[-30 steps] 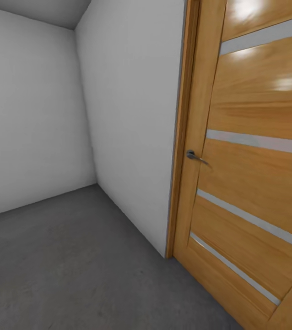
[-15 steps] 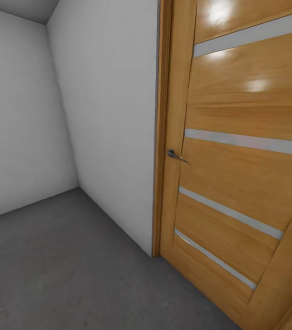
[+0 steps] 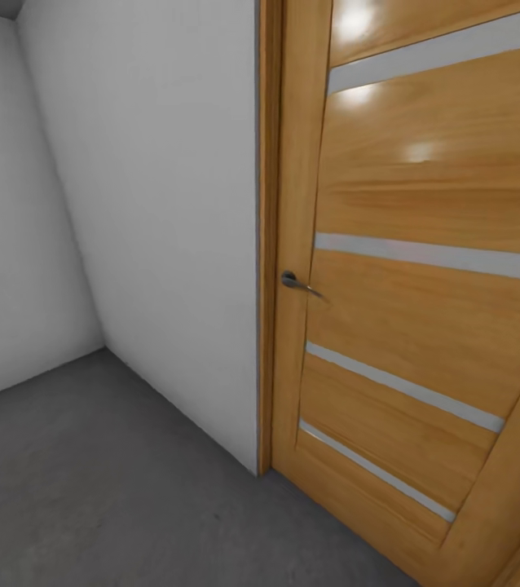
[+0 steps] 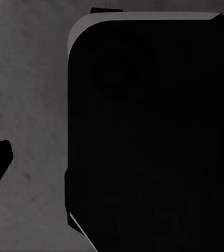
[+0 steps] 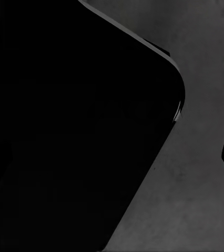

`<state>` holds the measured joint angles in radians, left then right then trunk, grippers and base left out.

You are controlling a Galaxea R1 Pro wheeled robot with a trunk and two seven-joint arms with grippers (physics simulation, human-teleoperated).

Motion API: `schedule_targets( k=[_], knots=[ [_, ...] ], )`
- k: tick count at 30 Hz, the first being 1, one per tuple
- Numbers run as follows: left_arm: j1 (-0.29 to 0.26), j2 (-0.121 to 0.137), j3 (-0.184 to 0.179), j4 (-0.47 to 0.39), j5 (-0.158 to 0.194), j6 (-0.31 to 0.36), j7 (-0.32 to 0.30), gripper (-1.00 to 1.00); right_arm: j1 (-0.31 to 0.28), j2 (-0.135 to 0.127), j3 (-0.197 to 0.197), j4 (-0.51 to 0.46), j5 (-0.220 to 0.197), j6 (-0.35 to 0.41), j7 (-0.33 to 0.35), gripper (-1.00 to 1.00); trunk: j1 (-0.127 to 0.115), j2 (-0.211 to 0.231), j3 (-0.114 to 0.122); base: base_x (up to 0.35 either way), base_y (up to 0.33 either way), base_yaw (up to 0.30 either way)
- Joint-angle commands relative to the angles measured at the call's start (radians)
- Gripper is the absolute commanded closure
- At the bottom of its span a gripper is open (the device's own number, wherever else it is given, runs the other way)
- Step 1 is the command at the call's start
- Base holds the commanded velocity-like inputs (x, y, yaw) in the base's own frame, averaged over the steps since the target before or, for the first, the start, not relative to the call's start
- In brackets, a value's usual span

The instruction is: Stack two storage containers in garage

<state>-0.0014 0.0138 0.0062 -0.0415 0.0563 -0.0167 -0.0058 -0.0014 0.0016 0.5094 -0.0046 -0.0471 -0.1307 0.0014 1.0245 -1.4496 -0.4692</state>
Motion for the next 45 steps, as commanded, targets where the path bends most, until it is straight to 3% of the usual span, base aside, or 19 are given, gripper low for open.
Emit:
schedule_targets(
  k=[1,26,45],
  knots=[
    [0.0,0.0,0.0,0.0,0.006,-0.002,-0.001,-1.0,0.0,0.0,0.004,0.0,-0.005,-0.003,0.0,-1.0,0.001,0.0,-0.001,0.292,0.212,-0.251],
    [0.0,0.0,0.0,0.0,0.006,-0.002,-0.002,-1.0,0.0,0.0,0.004,0.0,-0.005,-0.003,0.0,-1.0,0.001,0.0,-0.001,0.285,0.224,-0.251],
    [0.0,0.0,0.0,0.0,0.006,-0.003,-0.002,-1.0,0.0,0.0,0.004,0.0,-0.005,-0.003,0.0,-1.0,0.001,0.0,-0.001,0.026,0.022,-0.251]
  ],
)
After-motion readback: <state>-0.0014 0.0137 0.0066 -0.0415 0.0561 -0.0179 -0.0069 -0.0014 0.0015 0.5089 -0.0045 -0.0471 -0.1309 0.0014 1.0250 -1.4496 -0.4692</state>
